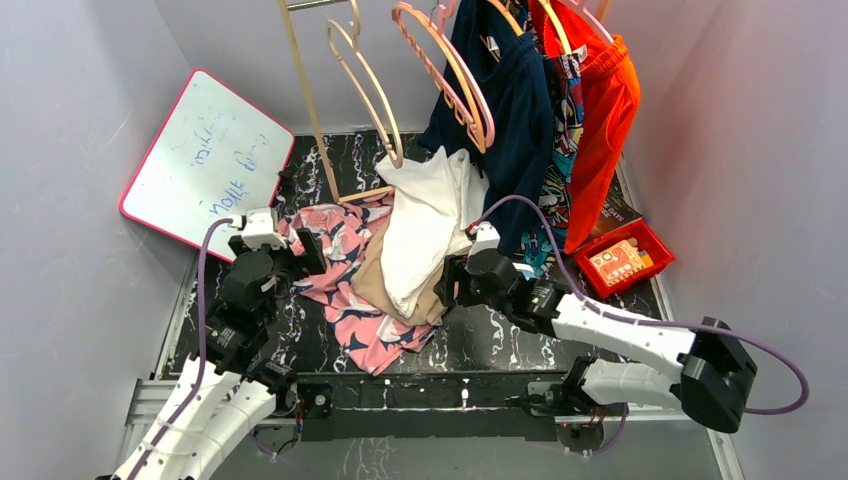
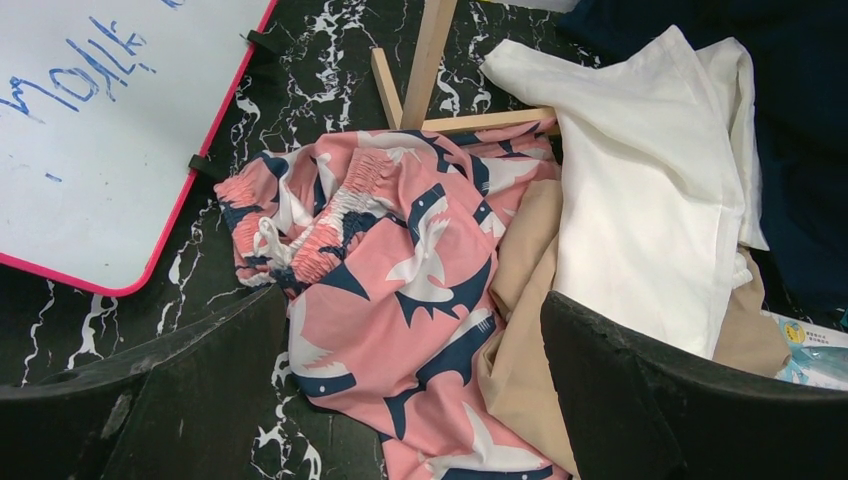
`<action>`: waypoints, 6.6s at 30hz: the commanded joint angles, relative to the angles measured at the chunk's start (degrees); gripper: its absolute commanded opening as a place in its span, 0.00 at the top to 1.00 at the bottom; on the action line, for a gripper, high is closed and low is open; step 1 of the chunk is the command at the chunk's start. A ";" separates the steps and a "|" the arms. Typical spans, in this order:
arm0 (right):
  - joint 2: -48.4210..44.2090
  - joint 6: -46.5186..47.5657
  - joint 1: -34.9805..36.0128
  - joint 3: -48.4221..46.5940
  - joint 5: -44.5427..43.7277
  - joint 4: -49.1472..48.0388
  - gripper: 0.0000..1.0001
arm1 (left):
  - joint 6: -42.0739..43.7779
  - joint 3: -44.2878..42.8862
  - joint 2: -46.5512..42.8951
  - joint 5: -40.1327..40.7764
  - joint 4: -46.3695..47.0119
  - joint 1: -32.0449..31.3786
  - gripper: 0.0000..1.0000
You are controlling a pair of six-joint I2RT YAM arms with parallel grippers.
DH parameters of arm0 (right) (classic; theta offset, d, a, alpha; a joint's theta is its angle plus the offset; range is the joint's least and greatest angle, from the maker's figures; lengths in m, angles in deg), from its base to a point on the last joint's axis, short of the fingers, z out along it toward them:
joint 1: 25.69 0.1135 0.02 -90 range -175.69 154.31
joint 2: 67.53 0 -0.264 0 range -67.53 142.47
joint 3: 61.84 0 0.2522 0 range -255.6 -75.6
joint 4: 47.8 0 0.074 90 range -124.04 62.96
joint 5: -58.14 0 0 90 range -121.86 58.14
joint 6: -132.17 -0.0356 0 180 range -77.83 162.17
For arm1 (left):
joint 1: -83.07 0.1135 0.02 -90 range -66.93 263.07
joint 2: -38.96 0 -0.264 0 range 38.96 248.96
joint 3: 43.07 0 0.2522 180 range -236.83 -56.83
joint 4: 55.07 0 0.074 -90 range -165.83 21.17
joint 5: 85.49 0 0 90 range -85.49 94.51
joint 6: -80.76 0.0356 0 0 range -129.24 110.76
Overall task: Place the shorts on the hanger
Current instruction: Adjust the shorts at the center of the board.
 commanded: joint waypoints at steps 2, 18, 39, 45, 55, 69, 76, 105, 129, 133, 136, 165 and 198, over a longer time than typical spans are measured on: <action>4.82 -12.90 0.06 1.45 -3.00 -14.55 0.32 | 0.87 1.11 -0.90 -0.28 1.76 0.45 0.02; 18.20 -24.94 -2.29 -1.11 -3.77 -20.07 0.45 | 0.96 1.62 -0.92 -0.45 2.23 0.46 0.02; 23.31 -24.66 -2.65 -3.58 1.65 -23.71 0.56 | 1.02 1.91 -1.13 -1.00 2.34 0.45 0.02; 21.27 -24.22 -2.74 -4.07 1.58 -22.03 0.91 | 1.05 1.78 -1.42 -0.89 2.18 0.45 0.02; -4.52 -15.38 -2.89 -9.66 0.08 -7.60 1.00 | 0.96 1.86 -1.76 -1.00 2.27 0.31 0.02; 0.43 0.93 -2.13 -36.99 15.16 23.36 1.00 | 1.05 1.76 0.21 -1.83 2.51 0.27 0.02; 8.04 1.61 -0.73 -25.41 19.89 11.78 0.88 | 1.31 1.92 1.28 -1.42 2.56 0.28 0.02; -11.05 -12.58 -24.25 12.51 12.53 0.83 0.25 | -22.93 3.44 12.57 -43.30 0.68 -2.32 0.02; -9.75 -11.26 -26.71 17.73 14.77 -4.25 0.28 | -28.49 4.93 24.78 -15.97 -1.61 -29.55 0.76; -7.13 -12.28 -26.96 18.01 16.05 -8.02 0.32 | -28.82 3.53 19.41 -9.43 -5.25 -29.56 1.00; -4.79 -12.82 -27.04 18.19 18.59 -11.71 0.36 | -28.83 2.78 18.27 -6.75 -7.70 -29.60 1.00; -22.46 -7.29 -27.00 7.53 25.80 -1.69 1.00 | -25.28 -11.26 13.90 1.77 -18.10 -29.55 1.00; -22.23 -8.63 -27.02 -1.85 16.24 4.50 1.00 | -18.61 -13.95 25.43 10.50 -10.58 -28.83 0.08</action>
